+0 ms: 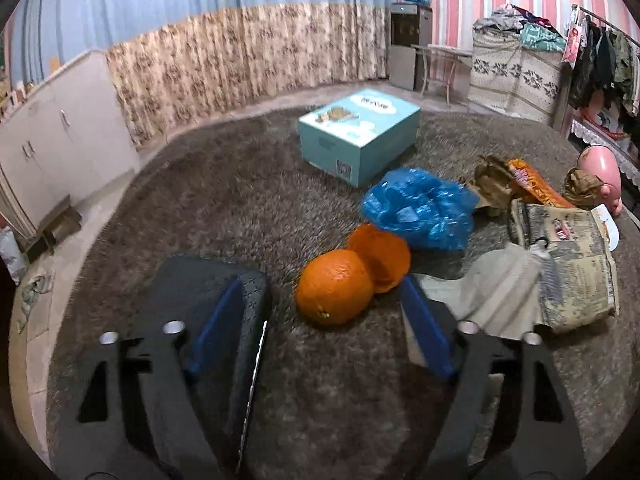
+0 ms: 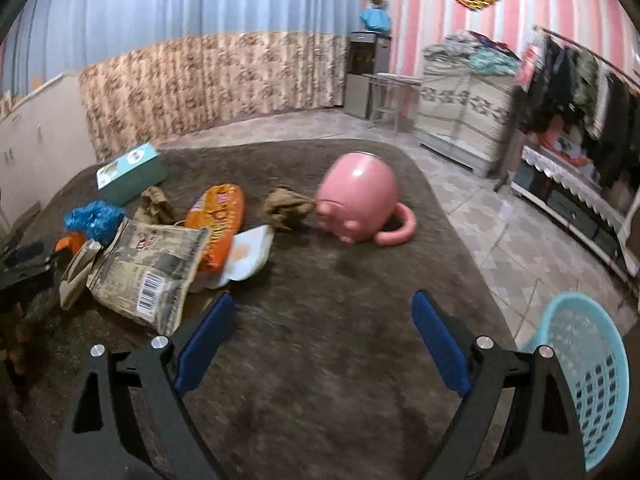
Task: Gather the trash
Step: 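Grasp an orange with the left tool while the right tool returns to the rug, then grasp the printed paper packet with the right tool while the left tool holds the orange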
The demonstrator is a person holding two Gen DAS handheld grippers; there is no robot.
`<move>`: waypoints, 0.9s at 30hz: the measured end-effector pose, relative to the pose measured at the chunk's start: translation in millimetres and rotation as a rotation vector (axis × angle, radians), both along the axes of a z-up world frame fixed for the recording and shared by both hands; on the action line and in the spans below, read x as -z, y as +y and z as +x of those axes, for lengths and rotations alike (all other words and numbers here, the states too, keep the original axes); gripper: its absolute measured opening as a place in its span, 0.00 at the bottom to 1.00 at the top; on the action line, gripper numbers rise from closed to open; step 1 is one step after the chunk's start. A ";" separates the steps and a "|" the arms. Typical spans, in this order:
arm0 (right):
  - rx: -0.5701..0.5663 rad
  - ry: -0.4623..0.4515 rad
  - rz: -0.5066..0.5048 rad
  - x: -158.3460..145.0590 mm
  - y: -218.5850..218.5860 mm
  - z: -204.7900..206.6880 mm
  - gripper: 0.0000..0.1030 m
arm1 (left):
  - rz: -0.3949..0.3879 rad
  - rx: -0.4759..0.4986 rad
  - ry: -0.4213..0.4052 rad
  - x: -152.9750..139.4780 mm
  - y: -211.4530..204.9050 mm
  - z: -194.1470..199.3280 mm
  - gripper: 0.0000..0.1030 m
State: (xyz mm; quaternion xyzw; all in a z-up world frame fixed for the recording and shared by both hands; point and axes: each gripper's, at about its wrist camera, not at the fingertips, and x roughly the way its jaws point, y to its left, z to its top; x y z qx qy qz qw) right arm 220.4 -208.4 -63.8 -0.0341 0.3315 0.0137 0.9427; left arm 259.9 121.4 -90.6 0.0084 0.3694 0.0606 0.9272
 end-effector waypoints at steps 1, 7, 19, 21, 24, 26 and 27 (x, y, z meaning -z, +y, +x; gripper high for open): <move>-0.012 0.002 -0.007 1.6 5.3 3.3 0.87 | 0.002 0.005 0.001 1.3 0.4 1.1 0.65; -0.055 0.028 0.048 14.4 21.2 7.7 0.87 | 0.004 0.056 -0.001 1.7 -6.6 -5.8 0.35; -0.147 0.053 0.084 20.2 59.0 17.2 0.86 | 0.050 -0.033 -0.130 -39.1 24.5 -70.5 0.34; -0.165 0.066 0.091 23.1 67.1 22.2 0.86 | 0.058 -0.040 -0.135 -43.2 30.7 -75.1 0.34; -0.189 0.093 0.112 28.5 77.8 33.3 0.84 | 0.052 -0.049 -0.148 -48.1 43.4 -81.3 0.34; -0.205 0.128 0.130 36.3 83.1 41.2 0.72 | 0.042 -0.050 -0.148 -48.9 47.6 -84.1 0.34; -0.213 0.141 0.143 39.2 83.7 43.2 0.68 | 0.042 -0.051 -0.145 -47.7 48.7 -85.5 0.34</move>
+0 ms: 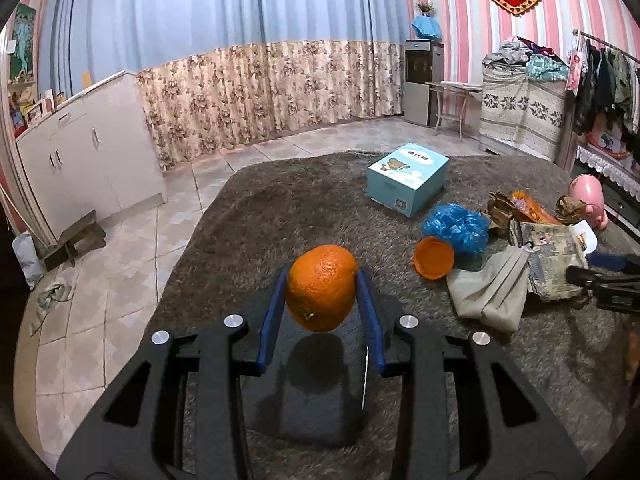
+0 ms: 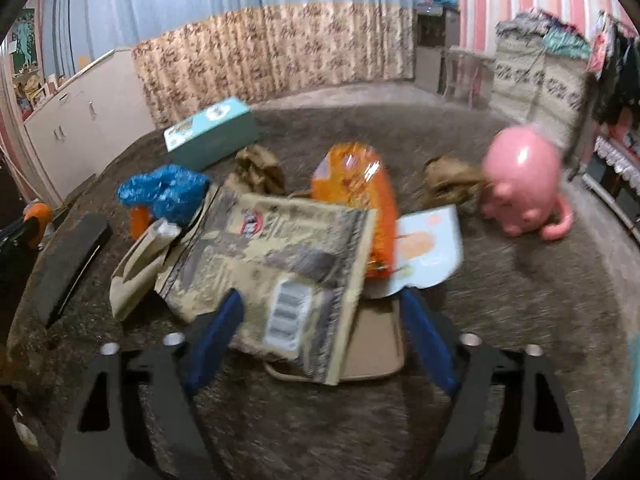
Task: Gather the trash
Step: 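Grasp the printed paper packet with the right tool while the left tool holds the orange, then carry both items to the blue basket while the left tool opens to drop the orange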
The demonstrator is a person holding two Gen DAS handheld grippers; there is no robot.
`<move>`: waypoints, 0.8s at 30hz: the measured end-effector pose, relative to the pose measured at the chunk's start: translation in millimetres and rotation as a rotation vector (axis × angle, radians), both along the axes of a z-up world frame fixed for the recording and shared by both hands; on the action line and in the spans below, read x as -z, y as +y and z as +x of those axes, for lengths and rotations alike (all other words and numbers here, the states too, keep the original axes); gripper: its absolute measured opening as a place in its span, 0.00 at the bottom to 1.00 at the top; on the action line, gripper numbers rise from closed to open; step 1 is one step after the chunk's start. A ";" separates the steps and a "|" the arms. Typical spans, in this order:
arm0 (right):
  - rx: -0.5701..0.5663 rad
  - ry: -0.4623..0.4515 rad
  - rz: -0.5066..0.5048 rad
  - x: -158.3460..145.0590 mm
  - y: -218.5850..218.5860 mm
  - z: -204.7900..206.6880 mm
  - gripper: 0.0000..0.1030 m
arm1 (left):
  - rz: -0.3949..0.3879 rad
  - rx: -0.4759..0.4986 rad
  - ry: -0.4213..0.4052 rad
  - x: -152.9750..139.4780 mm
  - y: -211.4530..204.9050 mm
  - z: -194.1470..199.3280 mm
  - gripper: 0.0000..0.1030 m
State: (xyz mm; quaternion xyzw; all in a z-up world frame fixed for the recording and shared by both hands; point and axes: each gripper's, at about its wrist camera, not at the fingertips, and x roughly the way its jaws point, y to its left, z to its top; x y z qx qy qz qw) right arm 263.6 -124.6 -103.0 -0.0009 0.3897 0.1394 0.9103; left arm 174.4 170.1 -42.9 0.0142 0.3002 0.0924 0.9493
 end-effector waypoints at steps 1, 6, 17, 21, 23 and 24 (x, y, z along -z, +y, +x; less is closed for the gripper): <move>-0.011 0.016 0.030 3.5 0.4 1.2 0.60 | 0.003 0.000 0.003 0.9 0.0 -1.1 0.34; -0.032 -0.020 0.061 -4.0 -2.0 -10.4 0.18 | 0.018 0.002 0.018 3.9 -7.1 -3.1 0.34; 0.056 -0.173 0.149 -49.9 -69.9 -67.9 0.02 | 0.001 0.059 -0.045 -28.0 -49.7 -17.1 0.34; 0.122 -0.231 0.166 -69.5 -110.2 -94.2 0.02 | 0.001 0.100 -0.084 -40.5 -77.9 -19.7 0.34; 0.168 -0.260 0.162 -77.8 -134.5 -110.4 0.02 | -0.004 0.129 -0.094 -44.9 -96.5 -18.5 0.34; 0.191 -0.270 0.162 -80.6 -145.4 -117.3 0.02 | -0.006 0.142 -0.097 -46.3 -105.4 -17.6 0.34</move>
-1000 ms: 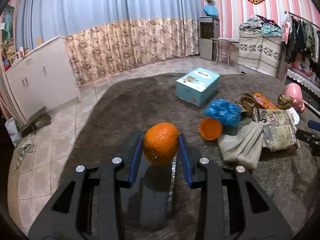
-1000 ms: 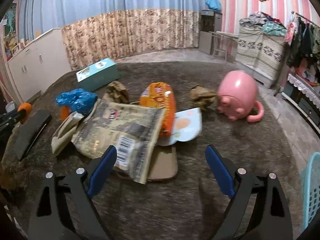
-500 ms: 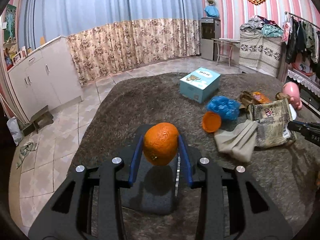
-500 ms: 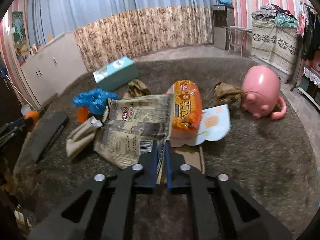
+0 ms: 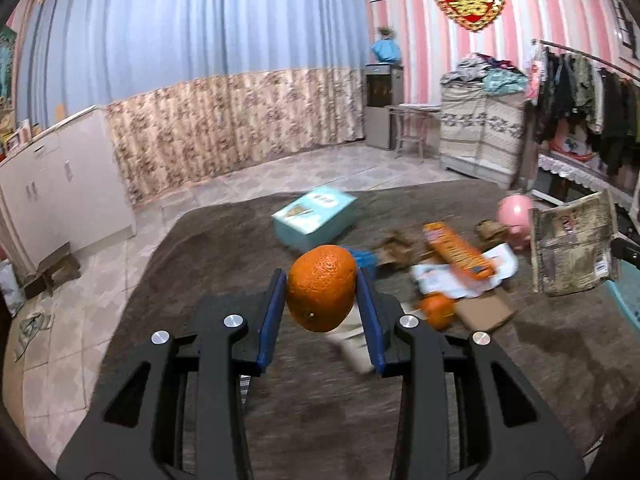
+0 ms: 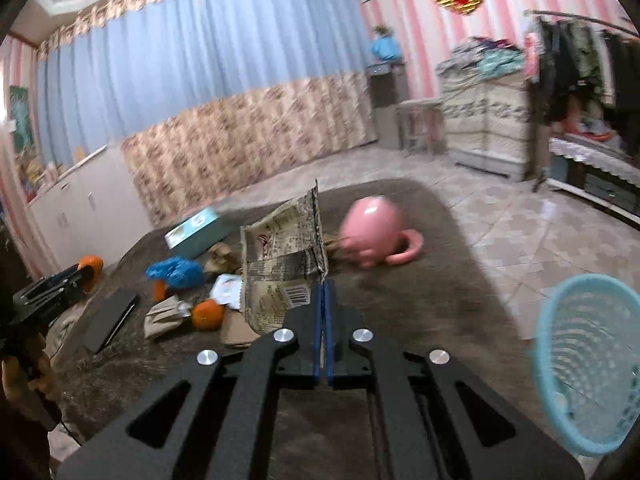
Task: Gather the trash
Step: 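Carry both items to the blue basket while the left tool opens to drop the orange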
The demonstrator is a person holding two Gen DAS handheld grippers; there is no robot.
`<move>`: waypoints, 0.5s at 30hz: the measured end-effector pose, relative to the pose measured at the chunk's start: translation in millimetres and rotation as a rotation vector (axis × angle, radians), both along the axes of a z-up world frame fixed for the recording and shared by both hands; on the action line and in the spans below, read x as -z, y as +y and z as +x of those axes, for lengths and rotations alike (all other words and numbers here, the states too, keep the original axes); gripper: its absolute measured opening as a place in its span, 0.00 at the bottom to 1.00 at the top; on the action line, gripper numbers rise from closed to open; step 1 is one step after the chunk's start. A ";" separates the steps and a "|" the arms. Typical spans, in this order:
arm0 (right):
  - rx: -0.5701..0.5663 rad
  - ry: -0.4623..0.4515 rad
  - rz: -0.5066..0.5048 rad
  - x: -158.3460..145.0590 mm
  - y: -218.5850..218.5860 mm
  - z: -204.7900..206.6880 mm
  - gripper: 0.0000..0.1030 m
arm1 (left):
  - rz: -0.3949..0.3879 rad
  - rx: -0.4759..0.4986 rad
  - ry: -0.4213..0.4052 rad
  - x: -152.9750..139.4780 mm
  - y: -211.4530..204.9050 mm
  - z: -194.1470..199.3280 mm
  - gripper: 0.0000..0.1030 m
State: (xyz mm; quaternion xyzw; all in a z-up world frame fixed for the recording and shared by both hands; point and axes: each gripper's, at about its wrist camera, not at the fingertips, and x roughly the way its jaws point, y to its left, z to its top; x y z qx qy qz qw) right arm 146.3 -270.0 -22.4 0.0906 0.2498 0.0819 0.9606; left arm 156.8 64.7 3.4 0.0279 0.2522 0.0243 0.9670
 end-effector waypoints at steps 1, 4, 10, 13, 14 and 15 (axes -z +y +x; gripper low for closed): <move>0.034 -0.009 0.004 -3.0 -13.7 -7.5 0.02 | -0.002 0.015 -0.004 -1.7 -10.4 1.4 0.34; 0.134 -0.030 -0.006 -11.0 -55.6 -28.5 0.02 | -0.008 0.062 -0.016 -7.1 -42.6 5.3 0.34; 0.340 -0.037 -0.038 -18.0 -136.3 -58.7 0.02 | -0.030 0.133 -0.029 -18.9 -94.1 15.5 0.34; 0.434 -0.024 -0.025 -12.3 -173.2 -73.1 0.02 | -0.032 0.169 -0.036 -23.1 -119.5 19.1 0.34; 0.463 -0.017 -0.029 -10.7 -184.6 -77.0 0.02 | -0.030 0.182 -0.040 -24.8 -129.7 19.7 0.34; 0.488 -0.009 -0.036 -8.6 -194.2 -80.2 0.02 | -0.030 0.197 -0.044 -26.6 -140.0 20.1 0.34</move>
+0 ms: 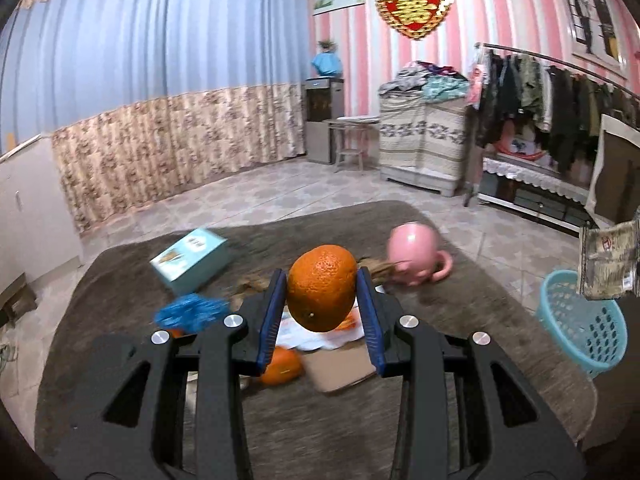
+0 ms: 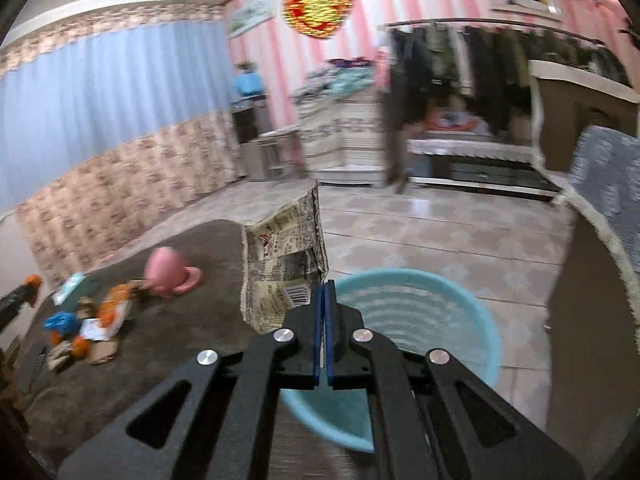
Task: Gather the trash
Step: 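Carry both items to the blue basket while the left tool opens to drop the orange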
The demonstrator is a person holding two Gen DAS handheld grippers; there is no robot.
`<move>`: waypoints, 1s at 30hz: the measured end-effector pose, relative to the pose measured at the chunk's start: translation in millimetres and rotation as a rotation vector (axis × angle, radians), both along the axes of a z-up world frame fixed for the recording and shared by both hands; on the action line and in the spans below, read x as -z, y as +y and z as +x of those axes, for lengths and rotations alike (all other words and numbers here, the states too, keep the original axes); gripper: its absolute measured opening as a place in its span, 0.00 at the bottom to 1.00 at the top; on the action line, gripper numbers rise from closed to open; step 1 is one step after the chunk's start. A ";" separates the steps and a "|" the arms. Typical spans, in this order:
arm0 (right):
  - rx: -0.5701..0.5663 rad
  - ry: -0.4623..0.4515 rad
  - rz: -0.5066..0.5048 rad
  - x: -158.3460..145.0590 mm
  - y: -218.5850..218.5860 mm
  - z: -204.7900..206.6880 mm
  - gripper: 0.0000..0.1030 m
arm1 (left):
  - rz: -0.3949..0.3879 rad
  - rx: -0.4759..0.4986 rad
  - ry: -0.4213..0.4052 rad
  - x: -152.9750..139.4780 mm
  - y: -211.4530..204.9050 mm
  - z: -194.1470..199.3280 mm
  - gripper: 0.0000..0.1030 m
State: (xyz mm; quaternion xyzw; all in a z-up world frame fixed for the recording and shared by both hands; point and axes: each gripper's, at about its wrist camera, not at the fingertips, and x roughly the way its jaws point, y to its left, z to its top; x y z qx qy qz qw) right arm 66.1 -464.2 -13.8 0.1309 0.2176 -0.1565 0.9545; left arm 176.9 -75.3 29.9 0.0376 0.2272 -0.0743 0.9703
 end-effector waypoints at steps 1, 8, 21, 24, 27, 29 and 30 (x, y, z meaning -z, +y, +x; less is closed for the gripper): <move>0.030 0.011 -0.008 2.9 -9.4 -2.2 0.02 | 0.000 0.010 -0.002 -1.4 -6.9 0.3 0.34; 0.116 0.055 -0.008 16.6 -48.5 -8.3 0.02 | -0.011 0.102 -0.007 -4.2 -72.2 2.4 0.34; 0.131 0.105 0.038 39.4 -71.6 6.6 0.02 | 0.014 0.319 0.032 25.6 -189.2 -5.5 0.35; 0.141 0.118 0.045 41.7 -75.0 4.5 0.02 | 0.018 0.358 0.051 39.4 -219.6 -3.9 0.35; 0.158 0.123 0.067 44.7 -78.7 0.5 0.02 | 0.007 0.401 0.086 52.3 -248.3 0.2 0.35; 0.167 0.135 0.065 47.4 -78.3 0.3 0.02 | 0.013 0.428 0.096 59.6 -266.5 1.6 0.35; 0.171 0.142 0.065 48.6 -78.5 0.9 0.02 | 0.017 0.437 0.096 62.3 -273.6 1.0 0.35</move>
